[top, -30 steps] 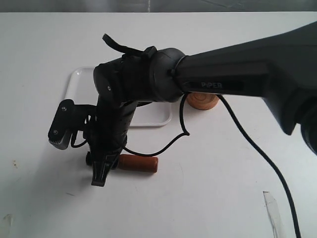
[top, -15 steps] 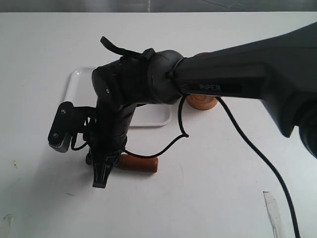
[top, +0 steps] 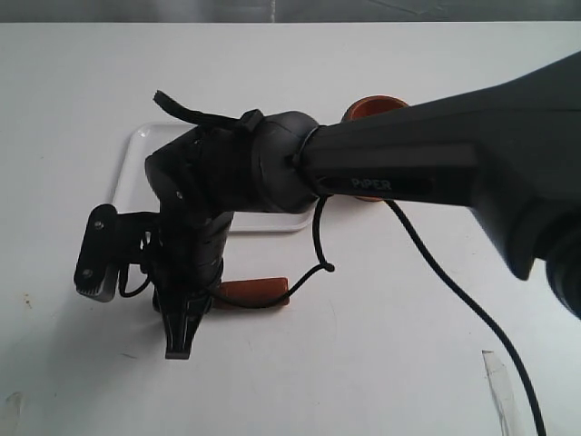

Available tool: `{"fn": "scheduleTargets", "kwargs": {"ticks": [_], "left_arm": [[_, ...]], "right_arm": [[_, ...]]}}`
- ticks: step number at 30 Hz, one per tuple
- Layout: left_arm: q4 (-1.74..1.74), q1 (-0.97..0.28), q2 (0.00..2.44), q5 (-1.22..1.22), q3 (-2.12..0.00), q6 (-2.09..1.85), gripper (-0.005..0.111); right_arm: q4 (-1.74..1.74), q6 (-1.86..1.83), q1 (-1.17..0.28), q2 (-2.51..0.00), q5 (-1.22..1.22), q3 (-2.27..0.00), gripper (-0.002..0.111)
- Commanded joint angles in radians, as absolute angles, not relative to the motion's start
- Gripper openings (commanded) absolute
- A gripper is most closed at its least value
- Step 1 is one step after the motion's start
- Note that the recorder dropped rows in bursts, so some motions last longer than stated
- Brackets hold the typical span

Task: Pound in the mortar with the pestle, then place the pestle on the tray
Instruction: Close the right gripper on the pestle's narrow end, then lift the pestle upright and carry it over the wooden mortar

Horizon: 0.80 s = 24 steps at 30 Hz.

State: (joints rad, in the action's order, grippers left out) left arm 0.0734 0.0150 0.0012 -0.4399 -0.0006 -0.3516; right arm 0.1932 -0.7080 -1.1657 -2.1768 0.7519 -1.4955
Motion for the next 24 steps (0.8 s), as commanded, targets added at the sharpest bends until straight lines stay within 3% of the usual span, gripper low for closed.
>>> {"fn": "scheduleTargets", "kwargs": {"ticks": [1,7,11,24], "left_arm": [[0.066,0.007,0.000,-0.437,0.000,-0.343,0.000],[0.066,0.007,0.000,-0.437,0.000,-0.343,0.000],[0.066,0.007,0.000,-0.437,0.000,-0.343,0.000],[0.066,0.007,0.000,-0.437,0.000,-0.343,0.000]], "right_arm": [[0.177,-0.702,-1.167,-2.191,0.744,-1.502,0.030],[0.164,-0.702,-1.167,-2.230,0.746,-1.502,0.027],[0.159,-0.702,-1.167,-2.226,0.747,-1.502,0.000],[-0.028,-0.405,-1.113,-1.964,0.536,-1.502,0.000]]}}
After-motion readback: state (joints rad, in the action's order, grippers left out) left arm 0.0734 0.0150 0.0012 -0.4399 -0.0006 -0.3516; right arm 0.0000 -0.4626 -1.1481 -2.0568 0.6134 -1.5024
